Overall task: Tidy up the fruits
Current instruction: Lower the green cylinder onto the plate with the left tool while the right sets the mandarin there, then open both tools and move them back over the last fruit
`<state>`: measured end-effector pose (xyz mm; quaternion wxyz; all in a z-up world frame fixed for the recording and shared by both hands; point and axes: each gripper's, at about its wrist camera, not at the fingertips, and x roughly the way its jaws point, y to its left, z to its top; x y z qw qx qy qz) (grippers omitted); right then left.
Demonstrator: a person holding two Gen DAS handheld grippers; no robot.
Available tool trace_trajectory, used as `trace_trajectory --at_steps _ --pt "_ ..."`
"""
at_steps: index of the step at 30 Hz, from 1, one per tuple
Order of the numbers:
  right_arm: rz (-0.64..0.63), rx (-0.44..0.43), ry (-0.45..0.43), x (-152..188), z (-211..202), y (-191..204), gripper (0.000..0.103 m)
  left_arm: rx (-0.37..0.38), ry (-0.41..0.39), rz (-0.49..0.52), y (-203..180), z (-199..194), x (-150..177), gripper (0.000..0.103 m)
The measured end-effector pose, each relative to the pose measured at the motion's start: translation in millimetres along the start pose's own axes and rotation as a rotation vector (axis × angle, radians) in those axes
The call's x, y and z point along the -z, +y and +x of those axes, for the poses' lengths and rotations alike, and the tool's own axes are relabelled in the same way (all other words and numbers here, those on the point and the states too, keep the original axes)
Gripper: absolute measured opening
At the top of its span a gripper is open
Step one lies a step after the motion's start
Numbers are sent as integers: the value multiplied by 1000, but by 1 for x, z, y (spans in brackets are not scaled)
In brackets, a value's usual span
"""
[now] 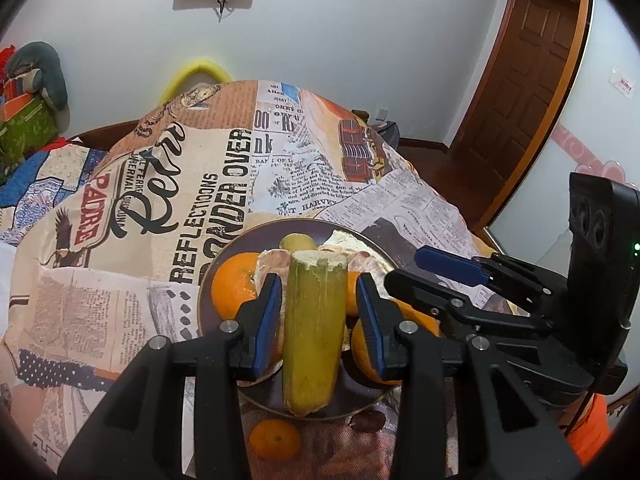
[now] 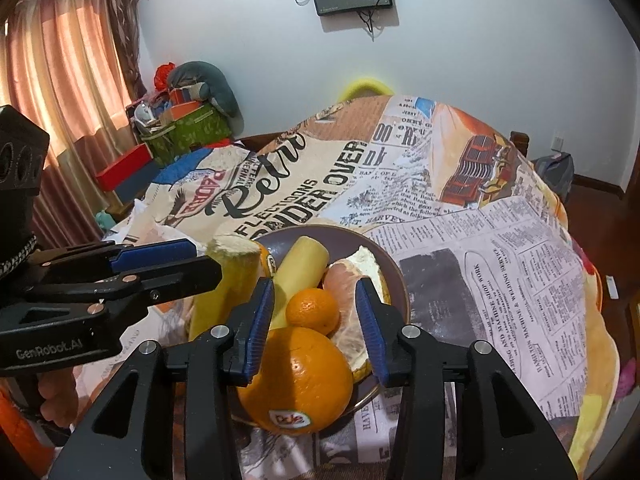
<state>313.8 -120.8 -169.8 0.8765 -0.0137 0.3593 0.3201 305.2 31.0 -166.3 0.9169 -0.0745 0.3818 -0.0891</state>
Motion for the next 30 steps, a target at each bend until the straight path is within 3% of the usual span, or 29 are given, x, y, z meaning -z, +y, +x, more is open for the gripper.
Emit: trace_trajectory --at_steps 15,20,24,30 --pt "0 22 -56 10 -51 21 39 -51 -30 8 -1 -53 20 38" --pt "-3 31 -53 19 -61 29 42 -80 -21 14 5 -68 35 45" --pt "-7 45 -38 29 -62 35 44 -98 1 1 14 -73 49 52" --pt "10 48 19 50 -51 37 45 -111 62 -21 27 -67 73 52"
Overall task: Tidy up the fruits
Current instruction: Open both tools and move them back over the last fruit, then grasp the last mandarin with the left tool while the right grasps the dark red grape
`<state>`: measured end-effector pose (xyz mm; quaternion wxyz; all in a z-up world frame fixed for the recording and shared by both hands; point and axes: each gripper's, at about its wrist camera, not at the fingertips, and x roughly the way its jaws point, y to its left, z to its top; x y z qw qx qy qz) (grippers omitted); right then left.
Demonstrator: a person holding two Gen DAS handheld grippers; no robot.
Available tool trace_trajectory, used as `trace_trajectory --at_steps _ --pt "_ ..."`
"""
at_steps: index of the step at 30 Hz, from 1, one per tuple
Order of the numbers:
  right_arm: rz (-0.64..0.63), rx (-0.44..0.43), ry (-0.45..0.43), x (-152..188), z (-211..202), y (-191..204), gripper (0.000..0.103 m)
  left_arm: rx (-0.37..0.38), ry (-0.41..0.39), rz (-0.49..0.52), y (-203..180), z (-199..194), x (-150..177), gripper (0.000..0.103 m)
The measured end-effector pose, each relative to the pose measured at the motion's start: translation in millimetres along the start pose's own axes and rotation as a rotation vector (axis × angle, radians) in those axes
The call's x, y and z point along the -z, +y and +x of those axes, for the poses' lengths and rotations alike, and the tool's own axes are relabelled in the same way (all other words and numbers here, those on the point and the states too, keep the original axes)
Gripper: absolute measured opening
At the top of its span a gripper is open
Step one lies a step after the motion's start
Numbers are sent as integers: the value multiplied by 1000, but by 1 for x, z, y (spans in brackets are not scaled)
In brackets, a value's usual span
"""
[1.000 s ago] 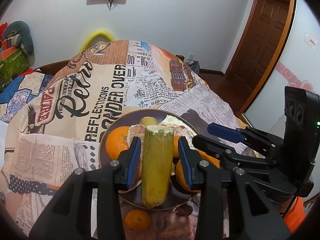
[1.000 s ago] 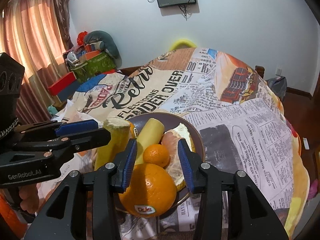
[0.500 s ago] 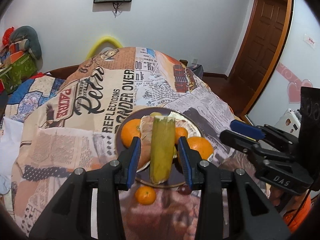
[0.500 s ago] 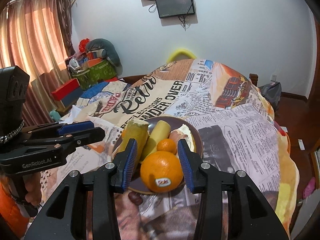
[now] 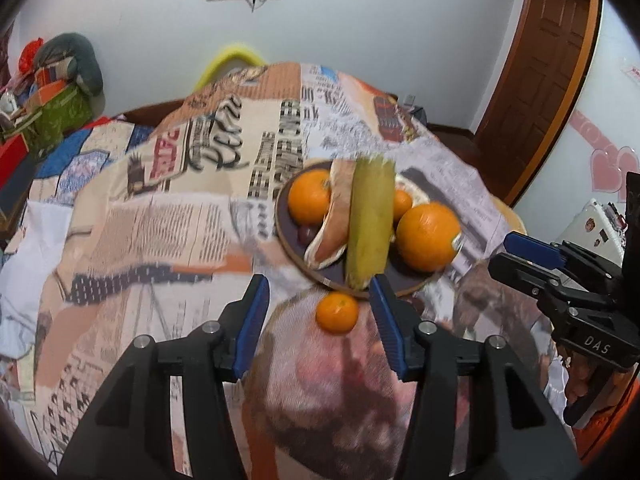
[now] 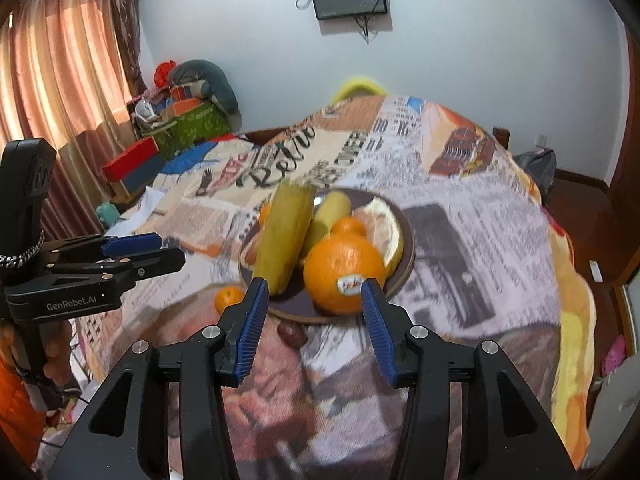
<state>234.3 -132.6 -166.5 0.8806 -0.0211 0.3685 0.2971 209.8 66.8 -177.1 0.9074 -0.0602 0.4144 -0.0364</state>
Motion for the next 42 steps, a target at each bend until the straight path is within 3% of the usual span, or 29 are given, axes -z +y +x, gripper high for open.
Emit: trace_trajectory --at_steps 11,21,29,32,38,42 --pt "9 -7 121 28 35 10 45 20 102 -27 10 31 29 52" --pt "1 -31 168 33 60 14 44 47 137 -15 6 52 34 52" --pt "-25 -20 165 34 63 18 23 63 127 13 -2 60 30 52" --pt "-33 -24 164 34 63 19 21 66 124 20 -5 62 28 52" --pt "-21 -38 159 33 62 17 19 80 127 17 -8 67 24 35" --pt "-16 -42 152 33 58 17 19 80 124 16 -8 67 23 34"
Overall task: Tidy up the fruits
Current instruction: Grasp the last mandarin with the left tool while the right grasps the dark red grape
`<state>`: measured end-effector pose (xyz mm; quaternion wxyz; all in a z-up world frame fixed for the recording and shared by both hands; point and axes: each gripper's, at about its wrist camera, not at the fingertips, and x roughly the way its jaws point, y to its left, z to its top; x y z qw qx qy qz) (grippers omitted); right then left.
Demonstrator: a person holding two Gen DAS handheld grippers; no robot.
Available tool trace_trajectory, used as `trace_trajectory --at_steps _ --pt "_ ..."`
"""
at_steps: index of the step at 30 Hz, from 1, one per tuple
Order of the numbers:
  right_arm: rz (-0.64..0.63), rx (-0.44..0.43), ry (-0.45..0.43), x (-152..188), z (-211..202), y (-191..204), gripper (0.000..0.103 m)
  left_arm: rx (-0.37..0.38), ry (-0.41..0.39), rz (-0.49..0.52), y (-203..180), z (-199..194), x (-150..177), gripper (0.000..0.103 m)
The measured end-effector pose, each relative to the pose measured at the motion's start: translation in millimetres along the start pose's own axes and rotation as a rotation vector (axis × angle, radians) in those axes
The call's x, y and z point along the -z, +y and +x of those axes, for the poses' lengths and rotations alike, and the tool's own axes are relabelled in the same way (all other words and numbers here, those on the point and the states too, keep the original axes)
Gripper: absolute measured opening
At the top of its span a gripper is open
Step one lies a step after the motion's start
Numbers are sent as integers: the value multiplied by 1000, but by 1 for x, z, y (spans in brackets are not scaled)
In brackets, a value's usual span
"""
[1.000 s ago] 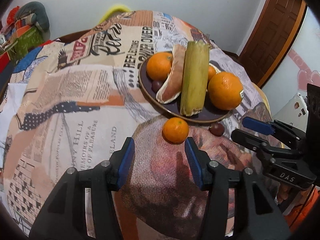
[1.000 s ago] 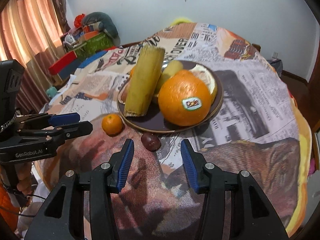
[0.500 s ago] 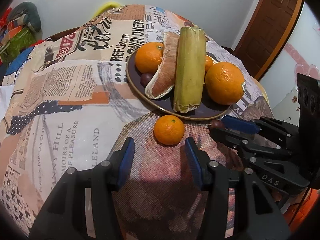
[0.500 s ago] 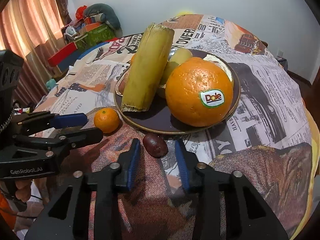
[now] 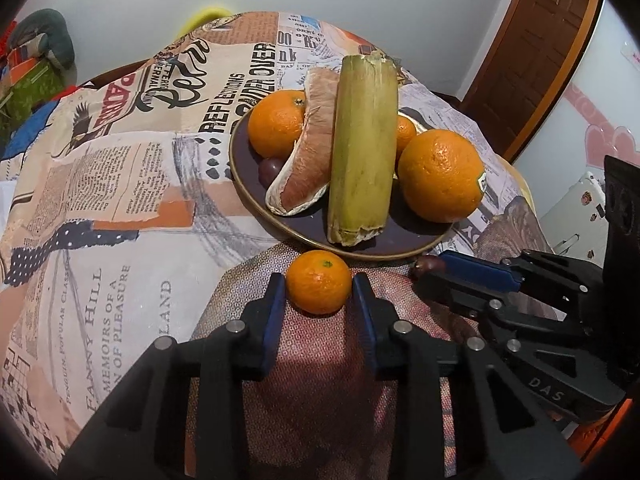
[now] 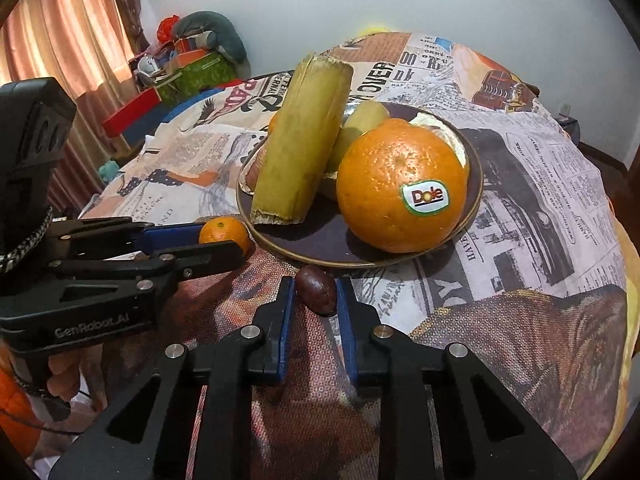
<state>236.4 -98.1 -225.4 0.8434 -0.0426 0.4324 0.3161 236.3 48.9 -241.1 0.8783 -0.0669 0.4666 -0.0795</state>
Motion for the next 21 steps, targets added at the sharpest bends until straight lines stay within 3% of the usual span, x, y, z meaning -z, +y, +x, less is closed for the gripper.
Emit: trace_trajectory --at_steps 15,21 --pt "5 30 -97 -15 -33 -7 19 -8 -64 -16 7 -22 -13 33" --pt "-7 21 -92 -21 -23 -4 19 -5 -79 -18 9 -20 -24 33"
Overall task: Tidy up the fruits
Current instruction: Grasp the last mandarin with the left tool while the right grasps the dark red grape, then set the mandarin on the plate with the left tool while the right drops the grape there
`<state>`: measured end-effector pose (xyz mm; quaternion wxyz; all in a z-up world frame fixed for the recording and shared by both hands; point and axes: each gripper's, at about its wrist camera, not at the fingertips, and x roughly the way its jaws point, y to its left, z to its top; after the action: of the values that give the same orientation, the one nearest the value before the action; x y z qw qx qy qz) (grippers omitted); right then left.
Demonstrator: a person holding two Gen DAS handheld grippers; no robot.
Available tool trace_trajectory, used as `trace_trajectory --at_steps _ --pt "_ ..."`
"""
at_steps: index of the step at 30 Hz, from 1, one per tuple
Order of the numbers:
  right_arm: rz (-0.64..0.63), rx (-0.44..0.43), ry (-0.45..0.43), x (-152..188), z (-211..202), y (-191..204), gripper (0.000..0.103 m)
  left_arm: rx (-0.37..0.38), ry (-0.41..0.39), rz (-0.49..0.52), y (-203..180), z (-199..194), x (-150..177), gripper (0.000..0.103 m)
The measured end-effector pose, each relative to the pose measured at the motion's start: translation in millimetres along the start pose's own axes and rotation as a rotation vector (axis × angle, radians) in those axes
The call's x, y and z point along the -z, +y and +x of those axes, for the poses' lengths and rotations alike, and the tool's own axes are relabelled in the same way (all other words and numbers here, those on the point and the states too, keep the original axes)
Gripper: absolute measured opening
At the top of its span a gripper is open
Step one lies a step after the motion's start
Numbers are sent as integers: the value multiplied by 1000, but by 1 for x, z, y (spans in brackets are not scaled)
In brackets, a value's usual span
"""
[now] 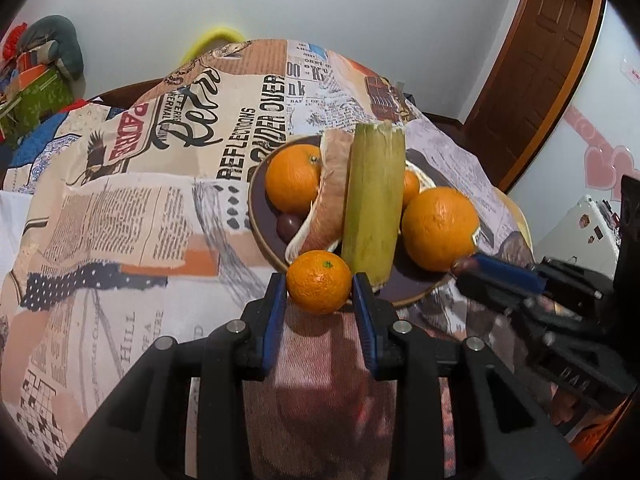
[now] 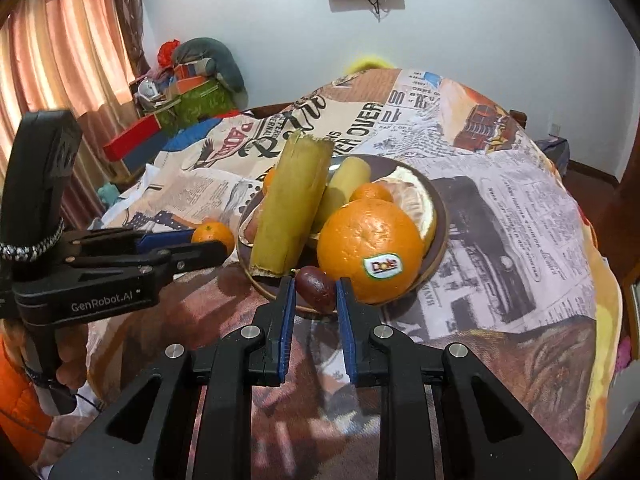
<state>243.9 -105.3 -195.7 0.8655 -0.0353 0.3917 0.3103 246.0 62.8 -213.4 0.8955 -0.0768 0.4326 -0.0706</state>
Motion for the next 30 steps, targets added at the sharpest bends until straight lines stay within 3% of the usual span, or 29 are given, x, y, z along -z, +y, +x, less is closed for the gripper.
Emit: trace_trajectory --at_steps 11,22,30 --pt "-23 -13 54 -1 32 10 19 32 28 -26 7 23 -10 33" --pt "-7 -14 87 2 41 7 19 41 31 -30 10 24 -11 34" --pt "-6 -16 92 2 38 9 26 19 13 -16 7 12 -8 35"
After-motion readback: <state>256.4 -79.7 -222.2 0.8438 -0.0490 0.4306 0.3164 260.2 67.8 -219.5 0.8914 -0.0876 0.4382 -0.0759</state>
